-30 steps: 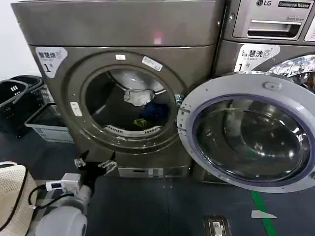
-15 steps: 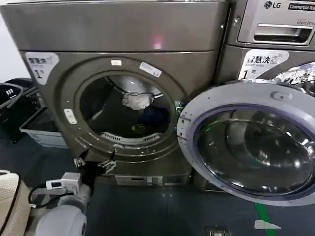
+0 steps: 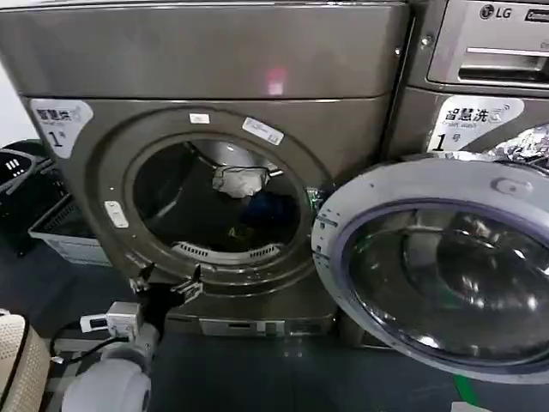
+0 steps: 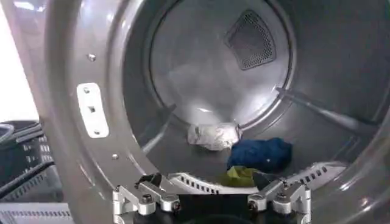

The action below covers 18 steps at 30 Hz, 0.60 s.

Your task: Grasp the clothes from the dryer.

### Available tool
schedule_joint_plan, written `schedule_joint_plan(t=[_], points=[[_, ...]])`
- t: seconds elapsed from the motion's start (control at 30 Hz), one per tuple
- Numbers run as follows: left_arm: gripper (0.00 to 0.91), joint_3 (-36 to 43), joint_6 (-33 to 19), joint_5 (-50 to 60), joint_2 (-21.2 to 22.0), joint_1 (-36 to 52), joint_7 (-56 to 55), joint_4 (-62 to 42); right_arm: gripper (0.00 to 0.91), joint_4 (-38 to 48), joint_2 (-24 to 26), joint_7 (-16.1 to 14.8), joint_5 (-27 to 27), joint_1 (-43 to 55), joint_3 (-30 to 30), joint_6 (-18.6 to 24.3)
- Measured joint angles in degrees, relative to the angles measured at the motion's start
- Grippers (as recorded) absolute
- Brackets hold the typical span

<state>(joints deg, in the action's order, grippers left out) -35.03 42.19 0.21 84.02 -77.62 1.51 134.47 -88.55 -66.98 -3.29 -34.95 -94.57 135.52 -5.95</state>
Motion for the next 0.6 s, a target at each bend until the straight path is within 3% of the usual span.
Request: schedule_joint_plan(t=[0.6], points=[[0.907,0.3,0.0,-0.1,-0.5,0.7,-0.3,-0.3,0.907,-0.1,0.4,0.1,0.0,0.3,-0.5,-0.3]])
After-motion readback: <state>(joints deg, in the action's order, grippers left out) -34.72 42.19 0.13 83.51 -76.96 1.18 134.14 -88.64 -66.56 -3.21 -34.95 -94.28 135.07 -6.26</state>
